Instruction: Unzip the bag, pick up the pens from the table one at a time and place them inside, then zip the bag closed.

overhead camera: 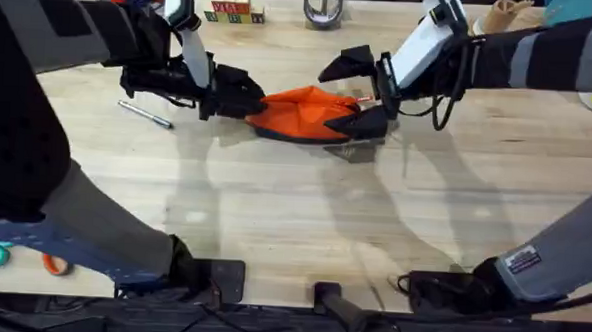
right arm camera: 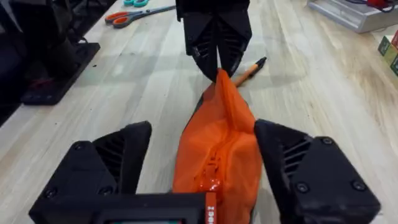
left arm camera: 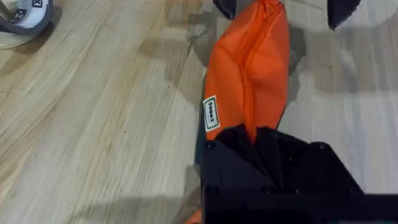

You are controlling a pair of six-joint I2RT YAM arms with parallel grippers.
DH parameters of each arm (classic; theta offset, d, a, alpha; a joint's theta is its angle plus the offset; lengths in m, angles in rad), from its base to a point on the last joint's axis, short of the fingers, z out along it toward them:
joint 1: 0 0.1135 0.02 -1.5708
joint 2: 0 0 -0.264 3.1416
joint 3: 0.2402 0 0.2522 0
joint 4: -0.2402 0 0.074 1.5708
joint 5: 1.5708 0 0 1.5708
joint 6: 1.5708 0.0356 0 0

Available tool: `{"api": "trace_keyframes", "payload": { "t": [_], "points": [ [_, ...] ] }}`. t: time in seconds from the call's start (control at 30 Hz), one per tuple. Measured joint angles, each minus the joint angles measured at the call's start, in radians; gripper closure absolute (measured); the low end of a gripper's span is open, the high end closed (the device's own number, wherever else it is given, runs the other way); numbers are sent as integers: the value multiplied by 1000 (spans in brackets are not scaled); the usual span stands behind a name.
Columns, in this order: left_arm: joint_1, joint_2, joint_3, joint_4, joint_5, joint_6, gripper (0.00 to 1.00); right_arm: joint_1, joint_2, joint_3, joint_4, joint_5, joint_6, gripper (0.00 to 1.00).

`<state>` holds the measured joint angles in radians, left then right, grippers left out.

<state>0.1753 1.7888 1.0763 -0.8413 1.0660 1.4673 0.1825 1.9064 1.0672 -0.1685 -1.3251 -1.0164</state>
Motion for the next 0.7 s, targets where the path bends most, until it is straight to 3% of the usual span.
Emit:
{"api": "trace_keyframes", "payload": {
  "t": [0.47,0.7],
  "points": [
    [0,0,0,0,0,0,960,0,0,1,23,-3,3,5],
    [0,0,0,0,1,0,960,-46,0,5,24,-3,121,6]
  ]
}}
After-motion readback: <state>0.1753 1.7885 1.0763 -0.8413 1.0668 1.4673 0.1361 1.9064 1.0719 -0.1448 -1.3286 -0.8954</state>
